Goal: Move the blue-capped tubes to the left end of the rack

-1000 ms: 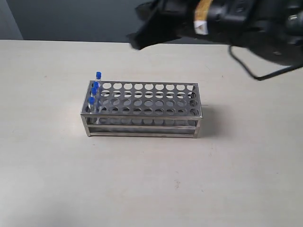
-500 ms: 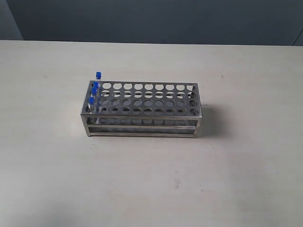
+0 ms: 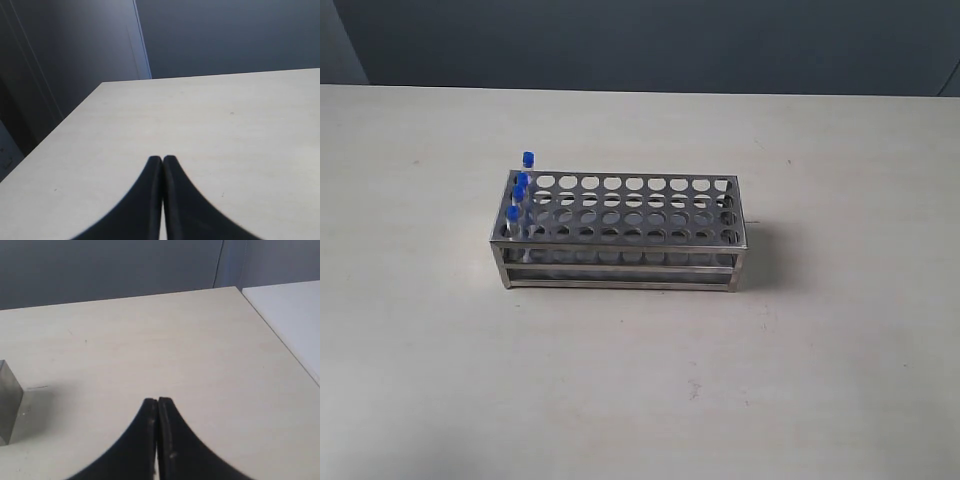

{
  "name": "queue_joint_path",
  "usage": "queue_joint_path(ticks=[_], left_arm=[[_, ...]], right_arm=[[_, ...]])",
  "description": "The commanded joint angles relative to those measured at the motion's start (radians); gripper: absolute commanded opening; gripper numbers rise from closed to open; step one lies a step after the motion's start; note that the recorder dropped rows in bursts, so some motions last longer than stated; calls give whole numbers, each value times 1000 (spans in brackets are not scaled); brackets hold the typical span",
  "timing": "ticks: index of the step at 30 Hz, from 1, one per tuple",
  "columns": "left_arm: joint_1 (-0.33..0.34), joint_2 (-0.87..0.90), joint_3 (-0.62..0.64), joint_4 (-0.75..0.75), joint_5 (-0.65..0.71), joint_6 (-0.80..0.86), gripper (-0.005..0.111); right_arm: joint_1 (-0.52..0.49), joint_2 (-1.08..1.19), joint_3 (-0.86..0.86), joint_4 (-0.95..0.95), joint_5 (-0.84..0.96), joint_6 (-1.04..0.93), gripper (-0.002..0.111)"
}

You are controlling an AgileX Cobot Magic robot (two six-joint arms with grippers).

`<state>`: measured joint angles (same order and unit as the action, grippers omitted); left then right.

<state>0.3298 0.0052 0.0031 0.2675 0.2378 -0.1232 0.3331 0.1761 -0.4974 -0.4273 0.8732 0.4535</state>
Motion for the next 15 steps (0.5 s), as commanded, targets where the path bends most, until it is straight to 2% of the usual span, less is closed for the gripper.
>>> queue_joint_path(ticks=[1, 4, 8, 11, 15], left_arm=[[-3, -5, -3, 2, -4, -4, 1], [-3, -5, -3, 2, -4, -4, 1], [-3, -5, -3, 2, -4, -4, 1], [-3, -5, -3, 2, -4, -4, 1], [-3, -5, -3, 2, -4, -4, 1]], right_arm=[[-10, -61, 15, -29, -26, 2, 0], [-77, -136, 54, -39, -135, 2, 0], [-237, -176, 144, -36, -297, 2, 0], [-335, -176, 181, 37, -299, 2, 0], [-379, -176, 192, 92, -300, 5, 0]])
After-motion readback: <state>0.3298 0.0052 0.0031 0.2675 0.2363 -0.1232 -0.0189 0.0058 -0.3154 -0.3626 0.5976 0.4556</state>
